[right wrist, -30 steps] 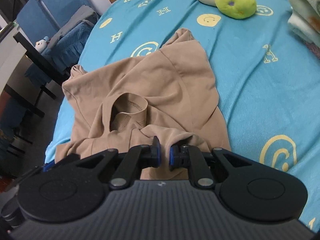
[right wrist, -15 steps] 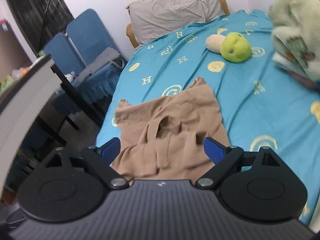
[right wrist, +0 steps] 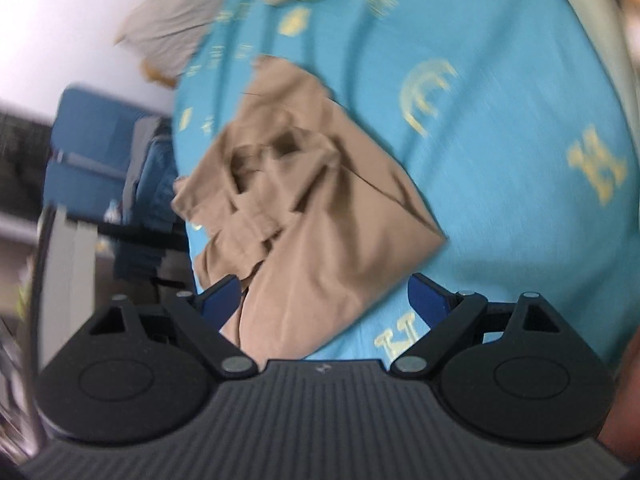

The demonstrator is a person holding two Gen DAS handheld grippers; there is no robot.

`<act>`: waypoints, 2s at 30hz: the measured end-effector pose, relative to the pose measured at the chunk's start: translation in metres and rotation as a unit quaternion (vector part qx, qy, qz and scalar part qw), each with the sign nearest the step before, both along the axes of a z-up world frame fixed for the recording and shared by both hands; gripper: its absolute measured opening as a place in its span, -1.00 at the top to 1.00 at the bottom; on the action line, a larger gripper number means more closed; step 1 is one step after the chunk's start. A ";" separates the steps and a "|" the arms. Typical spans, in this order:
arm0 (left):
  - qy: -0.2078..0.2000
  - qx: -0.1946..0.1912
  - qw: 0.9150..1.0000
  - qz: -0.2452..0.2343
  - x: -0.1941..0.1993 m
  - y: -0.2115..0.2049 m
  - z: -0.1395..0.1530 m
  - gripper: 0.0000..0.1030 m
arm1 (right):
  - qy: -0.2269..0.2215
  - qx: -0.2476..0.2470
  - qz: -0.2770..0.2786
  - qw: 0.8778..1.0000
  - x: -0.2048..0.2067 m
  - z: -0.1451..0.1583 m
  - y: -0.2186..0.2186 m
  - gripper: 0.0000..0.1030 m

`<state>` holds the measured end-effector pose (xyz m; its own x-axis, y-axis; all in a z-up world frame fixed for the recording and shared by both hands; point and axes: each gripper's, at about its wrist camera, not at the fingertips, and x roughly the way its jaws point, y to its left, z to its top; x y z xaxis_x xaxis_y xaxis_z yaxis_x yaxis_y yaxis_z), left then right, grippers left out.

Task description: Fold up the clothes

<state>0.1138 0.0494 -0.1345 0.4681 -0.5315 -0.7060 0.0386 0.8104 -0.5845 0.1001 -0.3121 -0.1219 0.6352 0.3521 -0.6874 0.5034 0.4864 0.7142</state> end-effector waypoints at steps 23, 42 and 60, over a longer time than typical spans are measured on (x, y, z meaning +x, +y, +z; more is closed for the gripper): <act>0.032 -0.198 0.978 0.064 0.022 0.016 -0.038 -0.55 | 0.045 0.044 -0.081 0.995 0.026 -0.050 0.021 0.37; 0.024 -0.285 0.947 0.146 0.037 0.032 -0.061 0.43 | -0.115 0.028 -0.065 0.991 0.020 0.006 0.018 0.70; -0.100 -0.181 0.971 0.120 -0.088 0.048 0.097 0.82 | -0.143 -0.027 -0.020 0.989 -0.069 0.090 0.041 0.71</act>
<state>0.0260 0.0978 -0.0372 0.7179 -0.5865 -0.3750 0.0156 0.5521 -0.8336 0.0311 -0.2712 -0.0321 0.8187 0.2905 -0.4953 0.3050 0.5107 0.8038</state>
